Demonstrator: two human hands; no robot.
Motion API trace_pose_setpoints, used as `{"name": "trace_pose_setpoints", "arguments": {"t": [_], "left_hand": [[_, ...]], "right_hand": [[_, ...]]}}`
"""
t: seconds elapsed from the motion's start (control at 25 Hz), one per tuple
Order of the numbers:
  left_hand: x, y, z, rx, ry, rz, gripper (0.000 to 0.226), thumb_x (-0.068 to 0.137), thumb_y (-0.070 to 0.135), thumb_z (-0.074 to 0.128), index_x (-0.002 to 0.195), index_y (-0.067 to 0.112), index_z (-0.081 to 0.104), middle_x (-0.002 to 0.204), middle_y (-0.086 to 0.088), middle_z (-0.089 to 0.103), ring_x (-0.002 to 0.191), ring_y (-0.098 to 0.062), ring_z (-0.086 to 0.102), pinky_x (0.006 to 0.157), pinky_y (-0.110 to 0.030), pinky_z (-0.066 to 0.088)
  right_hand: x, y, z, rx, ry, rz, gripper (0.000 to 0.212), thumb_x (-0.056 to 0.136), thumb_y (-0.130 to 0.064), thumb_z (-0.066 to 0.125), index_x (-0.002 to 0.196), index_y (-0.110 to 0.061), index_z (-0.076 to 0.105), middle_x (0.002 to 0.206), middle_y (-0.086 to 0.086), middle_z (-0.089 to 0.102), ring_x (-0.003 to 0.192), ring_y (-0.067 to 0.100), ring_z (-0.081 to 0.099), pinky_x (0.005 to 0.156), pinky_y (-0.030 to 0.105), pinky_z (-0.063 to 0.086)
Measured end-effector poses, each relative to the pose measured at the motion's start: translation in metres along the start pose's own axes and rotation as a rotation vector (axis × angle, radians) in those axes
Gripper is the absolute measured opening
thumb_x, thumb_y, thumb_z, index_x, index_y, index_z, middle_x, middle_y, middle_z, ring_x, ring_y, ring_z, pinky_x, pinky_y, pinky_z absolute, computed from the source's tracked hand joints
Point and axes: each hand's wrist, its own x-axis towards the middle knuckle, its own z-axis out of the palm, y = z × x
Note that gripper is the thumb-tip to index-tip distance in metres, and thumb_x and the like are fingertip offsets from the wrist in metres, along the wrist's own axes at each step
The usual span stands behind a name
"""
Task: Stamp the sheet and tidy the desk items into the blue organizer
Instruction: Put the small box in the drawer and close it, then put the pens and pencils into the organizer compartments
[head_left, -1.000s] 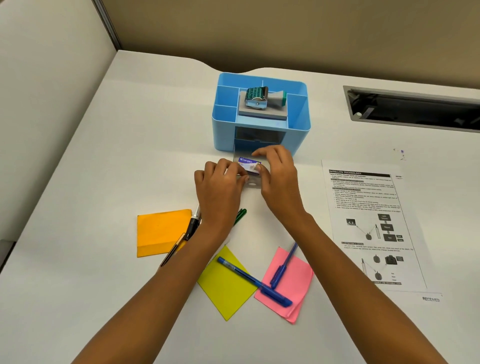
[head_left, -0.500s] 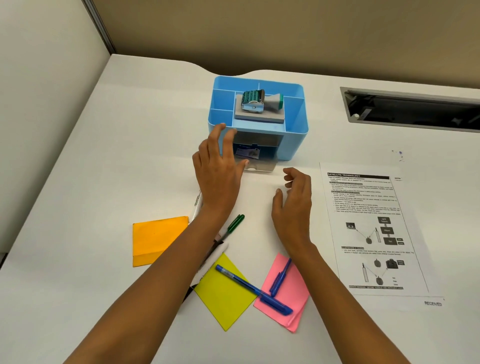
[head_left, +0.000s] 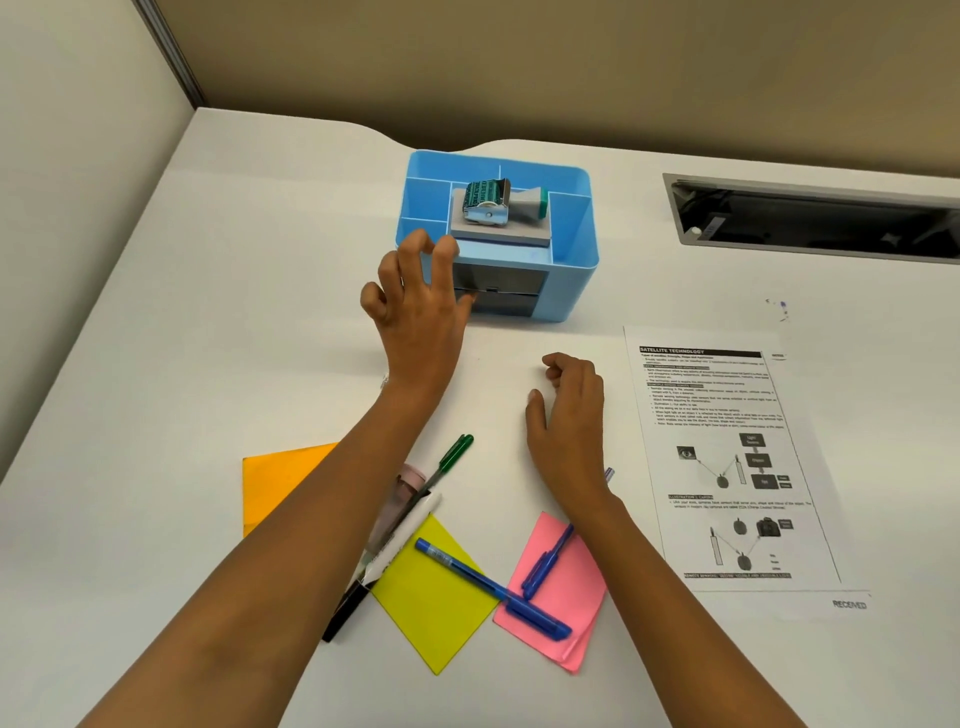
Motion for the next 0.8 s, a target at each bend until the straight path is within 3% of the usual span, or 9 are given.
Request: {"name": "trace_pose_setpoints", "arguments": {"t": [0.16,0.32,0.4,0.52,0.64,0.8], "left_hand": [[0.001,0.000,-0.004,-0.066,-0.036,-0.026,0.065,0.071,0.047,0.074,0.121,0.027,0.037,0.127,-0.003,0.028,0.110,-0.020,0.032,0.082,-0.032,0.028],[-0.013,0.001,-0.038,-0.268,-0.170,-0.020,0.074,0.079,0.036,0.071,0.139,0.022,0.030,0.139,-0.005,0.043,0.111,-0.022,0.050,0.085,-0.037,0.031],[-0.033,0.000,-0.064,-0.314,-0.229,-0.052,0.065,0.083,0.032,0.067,0.139,0.023,0.036,0.135,-0.004,0.050,0.109,-0.022,0.053,0.086,-0.036,0.025],[-0.067,-0.011,-0.097,-0.314,-0.305,-0.043,0.037,0.085,0.030,0.065,0.120,0.025,0.055,0.119,0.002,0.060,0.104,-0.020,0.056,0.078,-0.029,0.015],[-0.096,-0.018,-0.110,-0.333,-0.467,-0.081,0.033,0.085,0.034,0.065,0.116,0.030,0.056,0.113,0.009,0.062,0.106,-0.017,0.053,0.077,-0.026,0.012],[-0.119,-0.013,-0.113,-0.309,-0.558,-0.149,0.038,0.084,0.034,0.066,0.120,0.028,0.055,0.116,0.005,0.061,0.109,-0.020,0.051,0.083,-0.034,0.022]], "right_hand": [[0.001,0.001,-0.007,0.028,-0.045,-0.017,0.030,0.083,0.002,0.054,0.112,-0.006,0.054,0.109,0.005,0.055,0.100,0.014,0.047,0.091,0.026,0.040],[-0.007,-0.002,-0.034,0.057,-0.018,-0.100,0.035,0.083,0.011,0.038,0.106,-0.003,0.060,0.103,0.008,0.061,0.099,0.018,0.056,0.090,0.027,0.045],[-0.022,0.001,-0.052,-0.022,-0.030,-0.170,0.041,0.077,0.016,0.037,0.102,-0.003,0.063,0.101,0.009,0.062,0.099,0.019,0.056,0.089,0.024,0.044],[-0.050,0.010,-0.078,-0.121,-0.116,-0.250,0.043,0.071,0.020,0.041,0.097,-0.002,0.066,0.098,0.011,0.061,0.098,0.019,0.055,0.085,0.019,0.043],[-0.079,0.016,-0.095,-0.200,-0.193,-0.307,0.029,0.083,0.006,0.046,0.099,-0.003,0.068,0.099,0.011,0.061,0.098,0.017,0.053,0.086,0.017,0.041],[-0.110,0.016,-0.100,-0.206,-0.280,-0.334,0.034,0.090,-0.015,0.041,0.110,-0.007,0.067,0.108,0.008,0.062,0.105,0.017,0.052,0.091,0.019,0.039]]}}
